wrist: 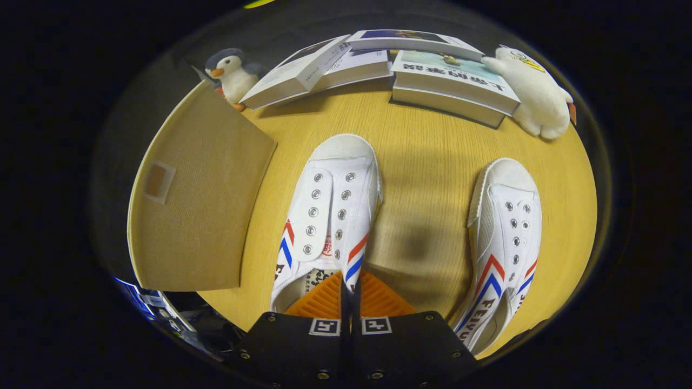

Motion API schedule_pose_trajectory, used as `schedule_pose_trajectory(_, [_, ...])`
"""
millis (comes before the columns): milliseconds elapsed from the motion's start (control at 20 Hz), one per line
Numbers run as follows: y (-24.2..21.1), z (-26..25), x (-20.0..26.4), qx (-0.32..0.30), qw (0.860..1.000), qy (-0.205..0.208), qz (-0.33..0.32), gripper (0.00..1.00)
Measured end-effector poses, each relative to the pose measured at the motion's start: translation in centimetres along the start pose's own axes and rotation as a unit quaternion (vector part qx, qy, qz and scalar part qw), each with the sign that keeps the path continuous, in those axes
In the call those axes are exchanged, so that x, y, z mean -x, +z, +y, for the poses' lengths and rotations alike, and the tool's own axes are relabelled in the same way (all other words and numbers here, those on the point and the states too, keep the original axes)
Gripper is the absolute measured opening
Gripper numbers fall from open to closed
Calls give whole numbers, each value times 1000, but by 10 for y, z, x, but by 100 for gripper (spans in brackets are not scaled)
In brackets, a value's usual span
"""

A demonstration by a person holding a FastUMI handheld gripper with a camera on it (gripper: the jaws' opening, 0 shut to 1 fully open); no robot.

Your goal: Open the storage box then place both shoes into the box .Put the left shoe in first, then the right shoe, with the right side of both shoes facing outward in a uniform manner.

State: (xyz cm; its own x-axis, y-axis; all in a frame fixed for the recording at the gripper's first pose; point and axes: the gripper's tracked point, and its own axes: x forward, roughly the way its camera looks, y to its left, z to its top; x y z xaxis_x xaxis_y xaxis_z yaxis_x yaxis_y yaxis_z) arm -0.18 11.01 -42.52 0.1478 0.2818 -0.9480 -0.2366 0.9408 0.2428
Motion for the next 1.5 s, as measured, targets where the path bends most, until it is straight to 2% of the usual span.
schedule_pose_trajectory(100, [3,6,8,-36,999,27,4,0])
schedule_pose_trajectory(550, [3,26,49,-86,992,94,-9,0])
schedule_pose_trajectory(1050, [43,74,158,-20,992,97,-74,0])
schedule_pose_trajectory(1300, [58,115,183,10,990,114,-87,0])
schedule_pose_trajectory(1500, [64,163,184,44,986,142,-75,0])
